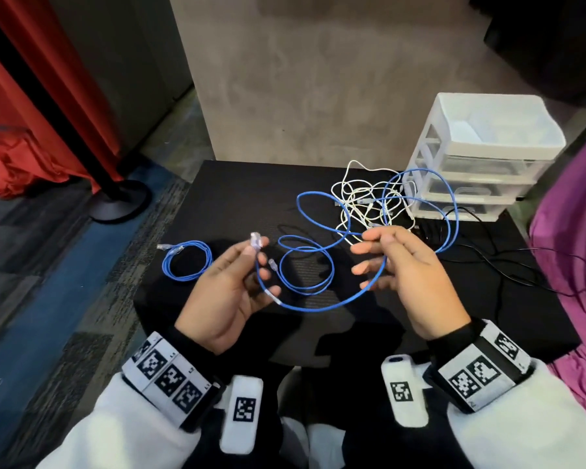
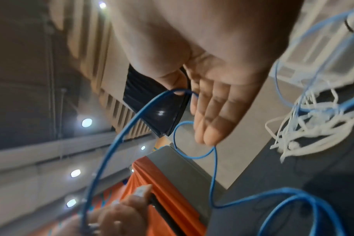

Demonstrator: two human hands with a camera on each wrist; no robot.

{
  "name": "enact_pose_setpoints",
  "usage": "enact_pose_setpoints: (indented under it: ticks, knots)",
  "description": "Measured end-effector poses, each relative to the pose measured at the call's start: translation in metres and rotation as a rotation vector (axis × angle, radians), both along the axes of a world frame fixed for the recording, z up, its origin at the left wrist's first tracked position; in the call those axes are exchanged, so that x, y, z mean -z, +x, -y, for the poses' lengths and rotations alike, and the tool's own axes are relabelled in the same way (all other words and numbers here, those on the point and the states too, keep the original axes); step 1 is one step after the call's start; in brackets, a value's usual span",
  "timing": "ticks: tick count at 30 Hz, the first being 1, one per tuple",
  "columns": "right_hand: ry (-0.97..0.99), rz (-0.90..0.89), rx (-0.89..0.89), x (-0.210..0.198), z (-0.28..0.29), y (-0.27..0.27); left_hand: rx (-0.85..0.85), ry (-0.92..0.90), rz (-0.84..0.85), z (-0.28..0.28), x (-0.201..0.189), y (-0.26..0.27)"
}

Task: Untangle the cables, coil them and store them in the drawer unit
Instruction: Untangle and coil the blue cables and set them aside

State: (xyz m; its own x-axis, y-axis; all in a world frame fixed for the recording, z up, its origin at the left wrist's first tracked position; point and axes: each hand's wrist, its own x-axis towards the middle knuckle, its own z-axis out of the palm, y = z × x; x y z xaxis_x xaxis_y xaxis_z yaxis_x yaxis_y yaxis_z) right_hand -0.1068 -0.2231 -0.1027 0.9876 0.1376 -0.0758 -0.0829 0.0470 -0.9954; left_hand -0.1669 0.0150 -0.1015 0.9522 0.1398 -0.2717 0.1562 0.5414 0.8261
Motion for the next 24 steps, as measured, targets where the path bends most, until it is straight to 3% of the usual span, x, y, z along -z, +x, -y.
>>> enact_pose_setpoints:
  ticks: [6, 11, 14, 17, 20, 24]
  knots:
    - [-0.445, 0.227, -0.313, 0.016, 0.023, 0.001, -0.138, 0.026, 0.023, -0.029, -0.005, 0.013]
    - [-0.886, 0.563, -0.373, 0.020, 0.027, 0.000, 0.055, 0.218, 0.022, -0.023, -0.002, 0.007]
    - [-0.772, 0.632, -0.416, 0.019, 0.018, -0.003, 0.183, 0.407, 0.053, -0.007, -0.003, 0.002]
    - [-0.600, 0.642, -0.361, 0.013, 0.006, -0.007, 0.177, 0.562, 0.096, 0.006, -0.003, 0.002]
    - [-0.395, 0.588, -0.173, 0.011, -0.005, -0.012, 0.170, 0.510, 0.153, 0.017, 0.000, 0.003]
    - [-0.130, 0.376, -0.033, 0.010, -0.021, -0.018, 0.172, 0.519, 0.219, 0.037, 0.001, -0.001]
